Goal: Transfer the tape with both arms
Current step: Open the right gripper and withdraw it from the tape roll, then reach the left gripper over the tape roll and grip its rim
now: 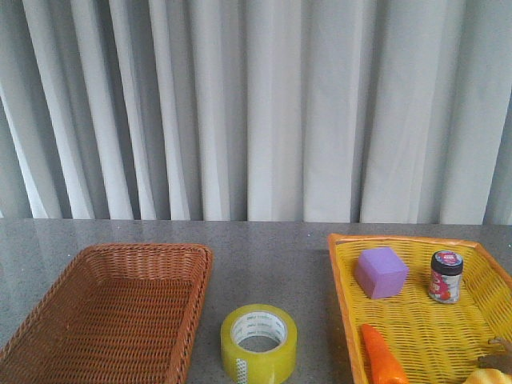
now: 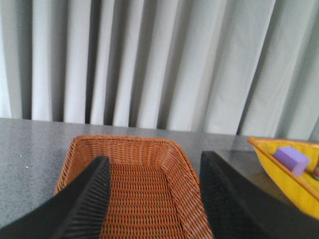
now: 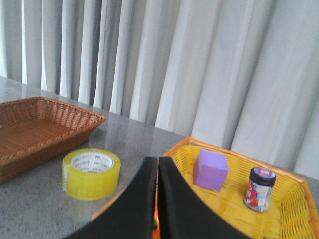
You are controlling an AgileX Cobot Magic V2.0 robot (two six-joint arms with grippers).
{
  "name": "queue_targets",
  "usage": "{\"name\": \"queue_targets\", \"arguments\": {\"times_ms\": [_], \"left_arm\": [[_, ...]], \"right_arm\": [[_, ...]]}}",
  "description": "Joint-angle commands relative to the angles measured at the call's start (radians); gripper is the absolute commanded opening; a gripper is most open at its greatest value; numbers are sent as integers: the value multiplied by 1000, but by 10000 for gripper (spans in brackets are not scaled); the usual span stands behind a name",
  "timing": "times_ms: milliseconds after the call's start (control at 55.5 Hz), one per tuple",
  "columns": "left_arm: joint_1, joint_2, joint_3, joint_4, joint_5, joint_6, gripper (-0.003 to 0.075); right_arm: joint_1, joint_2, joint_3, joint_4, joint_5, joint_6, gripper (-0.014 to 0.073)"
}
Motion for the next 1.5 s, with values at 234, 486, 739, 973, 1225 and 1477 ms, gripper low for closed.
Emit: {"name": "queue_targets", "arguments": {"times_ms": [234,486,739,973,1225,1477], "left_arm": [[-252,329,-241,-3,-60,174,316],[-364,658,-583,-3,117,304,304],[-372,924,-923,-13,474,528,304],[-372,1088,-1113,-62,677,658,309],[-372,1107,-1121,-80,587,641,307],[-372,1107,-1121,-115,585,675,316]], "right_arm": [[-8,-42,83,6,-45,1,-7],[-8,-42,83,11,-1,3,-7],[-8,-42,83,11,1,3,-7],[-8,-42,83,12,0,28,-7],[-8,-42,83,12,0,30,-7],[-8,-42,83,12,-3,31,-7]]}}
